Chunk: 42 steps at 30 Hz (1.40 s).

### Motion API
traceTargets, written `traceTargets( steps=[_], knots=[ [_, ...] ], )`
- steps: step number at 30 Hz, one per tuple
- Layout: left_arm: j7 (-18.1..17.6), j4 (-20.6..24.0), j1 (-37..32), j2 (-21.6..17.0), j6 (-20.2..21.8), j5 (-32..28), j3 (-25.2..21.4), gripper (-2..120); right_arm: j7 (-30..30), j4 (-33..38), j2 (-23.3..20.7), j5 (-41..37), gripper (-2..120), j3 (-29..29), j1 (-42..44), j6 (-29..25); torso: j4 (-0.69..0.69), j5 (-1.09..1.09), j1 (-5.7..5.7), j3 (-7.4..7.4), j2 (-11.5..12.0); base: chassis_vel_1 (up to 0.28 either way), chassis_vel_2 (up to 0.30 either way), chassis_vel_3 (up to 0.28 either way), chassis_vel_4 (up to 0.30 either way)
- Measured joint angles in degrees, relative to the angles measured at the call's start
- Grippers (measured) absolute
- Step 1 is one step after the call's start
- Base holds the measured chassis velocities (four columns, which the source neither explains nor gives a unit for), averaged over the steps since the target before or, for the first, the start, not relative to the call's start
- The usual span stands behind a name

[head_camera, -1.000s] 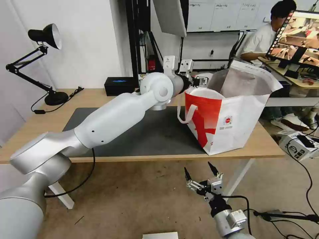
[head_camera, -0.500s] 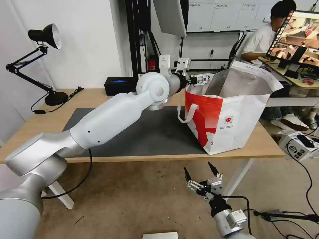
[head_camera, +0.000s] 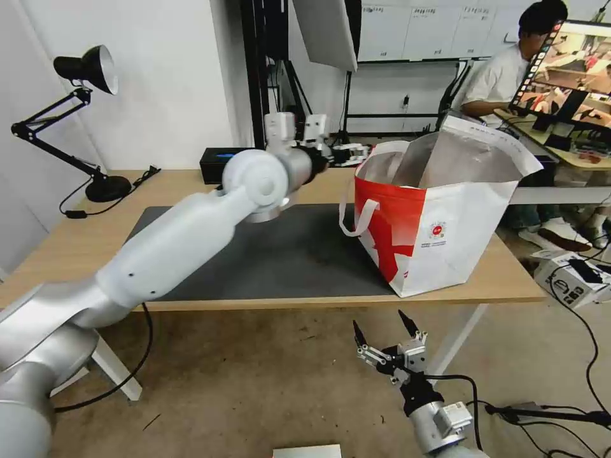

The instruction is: Pick up the trash from the table and place it into the takeout bag.

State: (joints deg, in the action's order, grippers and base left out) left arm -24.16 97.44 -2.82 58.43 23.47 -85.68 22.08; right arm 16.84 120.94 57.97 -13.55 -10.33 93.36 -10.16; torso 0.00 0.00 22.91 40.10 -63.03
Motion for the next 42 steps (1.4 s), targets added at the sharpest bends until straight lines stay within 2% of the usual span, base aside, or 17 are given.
traceTargets(
  steps=[6, 19, 22, 23, 25, 26, 28, 30, 32, 33, 34, 35, 37, 41, 42],
  knots=[
    [0.0, 3.0, -4.7, -3.9, -0.7, 0.2, -2.9, 100, 0.0, 0.0, 0.0, 0.0, 100, 0.0, 0.0, 0.0, 0.01, -0.01, 0.00, 0.00, 0.0, 0.000, 0.000, 0.000, 0.000],
    [1.5, 10.2, -17.8, -12.9, -2.4, 2.7, -13.7, 100, 0.0, 0.0, 0.0, 0.0, 100, 0.0, 0.0, 0.0, 0.00, -0.01, 0.00, 0.00, 0.0, 0.000, 0.000, 0.000, 0.000],
    [2.6, 12.7, -25.2, -16.1, -3.6, 3.9, -20.1, 100, 0.0, 0.0, 0.0, 0.0, 100, 0.0, 0.0, 0.0, 0.00, -0.01, 0.00, 0.00, 0.0, 0.000, 0.000, 0.000, 0.000],
    [2.6, 12.7, -25.2, -16.1, -3.6, 3.9, -20.1, 100, 0.0, 0.0, 0.0, 0.0, 100, 0.0, 0.0, 0.0, 0.00, -0.01, 0.00, 0.00, 0.0, 0.000, 0.000, 0.000, 0.000],
    [3.5, 14.2, -31.1, -17.9, -4.7, 5.6, -25.0, 100, 0.0, 0.0, 0.0, 0.0, 100, 0.0, 0.0, 0.0, 0.00, 0.00, 0.00, -0.01, 0.0, 0.000, 0.000, 0.000, 0.000],
    [3.5, 14.2, -31.1, -17.9, -4.7, 5.6, -25.0, 100, 0.0, 0.0, 0.0, 0.0, 100, 0.0, 0.0, 0.0, 0.00, 0.00, 0.00, -0.01, 0.0, 0.000, 0.000, 0.000, 0.000],
    [4.5, 15.2, -36.3, -19.4, -6.7, 8.2, -28.3, 100, 0.0, 0.0, 0.0, 0.0, 100, 0.0, 0.0, 0.0, 0.01, -0.02, 0.00, -0.01, 0.0, 0.000, 0.000, 0.000, 0.000],
    [4.7, 15.3, -38.0, -20.0, -7.6, 9.0, -29.3, 100, 0.0, 0.0, 0.0, 0.0, 100, 0.0, 0.0, 0.0, 0.01, -0.02, 0.00, 0.00, 0.0, 0.000, 0.000, 0.000, 0.000],
    [5.1, 16.1, -44.8, -21.5, -10.0, 11.2, -33.7, 100, 0.0, 0.0, 0.0, 0.0, 100, 0.0, 0.0, 0.0, -0.01, 0.02, 0.00, 0.00, 0.0, 0.000, 0.000, 0.000, 0.000],
    [5.6, 16.6, -49.4, -21.5, -10.7, 12.8, -37.3, 100, 0.0, 0.0, 0.0, 0.0, 100, 0.0, 0.0, 0.0, 0.00, -0.03, 0.00, 0.00, 0.0, 0.000, 0.000, 0.000, 0.000],
    [5.6, 16.6, -49.4, -21.5, -10.7, 12.8, -37.3, 100, 0.0, 0.0, 0.0, 0.0, 100, 0.0, 0.0, 0.0, 0.00, -0.03, 0.00, 0.00, 0.0, 0.000, 0.000, 0.000, 0.000],
    [6.3, 17.4, -55.3, -20.9, -11.7, 14.9, -42.3, 100, 0.0, 0.0, 0.0, 0.0, 100, 0.0, 0.0, 0.0, 0.02, 0.01, -0.01, -0.01, 0.0, 0.000, 0.000, 0.000, 0.000],
    [6.4, 17.7, -57.1, -20.6, -11.9, 15.5, -43.8, 100, 0.0, 0.0, 0.0, 0.0, 100, 0.0, 0.0, 0.0, 0.01, 0.01, 0.00, 0.00, 0.0, 0.000, 0.000, 0.000, 0.000],
    [7.0, 19.7, -67.0, -17.7, -13.8, 20.2, -52.8, 100, 0.0, 0.0, 0.0, 0.0, 100, 0.0, 0.0, 0.0, -0.01, 0.00, 0.00, 0.00, 0.0, 0.000, 0.000, 0.000, 0.000],
    [7.0, 19.7, -67.0, -17.7, -13.8, 20.2, -52.8, 100, 0.0, 0.0, 0.0, 0.0, 100, 0.0, 0.0, 0.0, -0.01, 0.00, 0.00, 0.00, 0.0, 0.000, 0.000, 0.000, 0.000]
  ],
)
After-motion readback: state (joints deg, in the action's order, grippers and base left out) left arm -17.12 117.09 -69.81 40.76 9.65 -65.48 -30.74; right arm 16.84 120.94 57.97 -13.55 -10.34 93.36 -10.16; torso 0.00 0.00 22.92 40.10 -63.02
